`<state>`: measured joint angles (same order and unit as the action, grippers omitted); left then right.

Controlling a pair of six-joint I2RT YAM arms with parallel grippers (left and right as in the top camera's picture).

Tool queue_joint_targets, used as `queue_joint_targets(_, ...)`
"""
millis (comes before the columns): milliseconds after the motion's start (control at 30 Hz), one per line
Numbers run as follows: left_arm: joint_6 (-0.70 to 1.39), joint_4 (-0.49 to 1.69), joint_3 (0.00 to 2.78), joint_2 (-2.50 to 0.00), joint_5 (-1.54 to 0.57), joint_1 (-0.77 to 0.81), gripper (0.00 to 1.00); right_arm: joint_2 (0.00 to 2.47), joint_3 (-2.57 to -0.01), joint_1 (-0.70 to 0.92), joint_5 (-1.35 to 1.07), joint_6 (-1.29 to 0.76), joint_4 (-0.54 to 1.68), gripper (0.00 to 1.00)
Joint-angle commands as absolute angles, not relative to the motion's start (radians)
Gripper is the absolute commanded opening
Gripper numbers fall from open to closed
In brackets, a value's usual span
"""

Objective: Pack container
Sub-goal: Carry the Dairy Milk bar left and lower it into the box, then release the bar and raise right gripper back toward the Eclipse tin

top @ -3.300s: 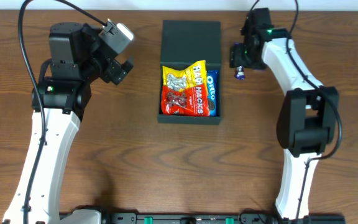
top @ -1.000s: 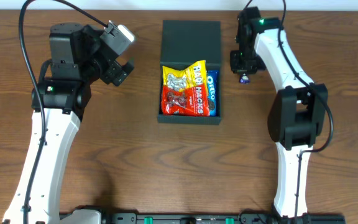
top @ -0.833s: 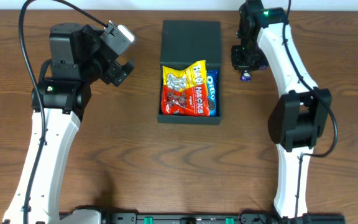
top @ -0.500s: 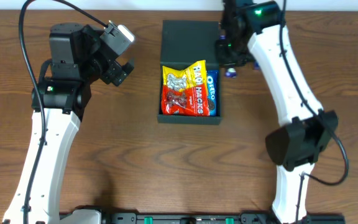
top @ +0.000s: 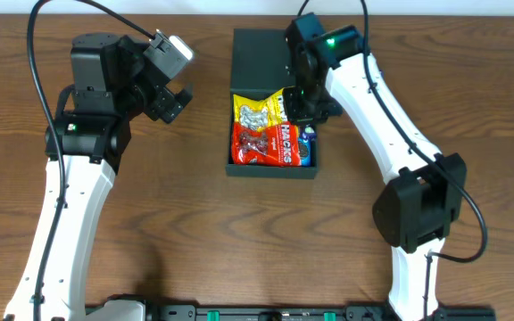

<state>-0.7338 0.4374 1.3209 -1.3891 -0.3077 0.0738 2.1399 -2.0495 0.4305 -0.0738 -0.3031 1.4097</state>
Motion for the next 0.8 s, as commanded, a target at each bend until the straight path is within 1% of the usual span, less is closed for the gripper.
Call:
queue_joint_targets(0,-0.737,0.434,1.333,-1.372,-0.315,0.073,0.95,2.137,-2.012,0.453,-0.031,-0.406,1.407,0.01)
queue_joint_targets(167,-0.737,0.434,1.333,-1.372,-0.315,0.073,0.95,2.137,-1.948,0.461,0.024,-0.476,1.380,0.01)
queue_joint_targets(500,-0.737,0.434,1.333,-1.372,-0.315,0.073,0.95,2.137,-1.831,0.461,0.106,-0.460,1.278,0.01)
queue_joint_targets(567,-0.737,0.434,1.333,-1.372,-0.315,0.073,0.95,2.137,-1.824,0.461,0.106,-0.455,1.273,0.02)
queue_joint_targets(600,-0.737,0.434,1.333,-1.372,-0.315,0.073,0.95,2.137,-1.824,0.461,0.106,-0.455,1.274,0.04)
queue_joint_targets(633,-0.737,0.434,1.333,-1.372,-0.315,0.073,0.95,2.137,-1.824,0.461,0.106,-0.455,1.274,0.09)
queue_joint_targets(700,-0.737,0.434,1.333,-1.372,-0.315,0.073,0.95,2.137,-1.824,0.461,0.105,-0.455,1.274,0.31)
queue_joint_targets(733,-0.737,0.434,1.333,-1.372,-0.315,0.073,0.95,2.137,-1.824,0.461,0.105,-0.455,1.275,0.44)
queue_joint_targets(767,-0.737,0.434,1.333,-1.372,-0.315,0.073,0.95,2.137,-1.824,0.461,0.105,-0.455,1.275,0.52)
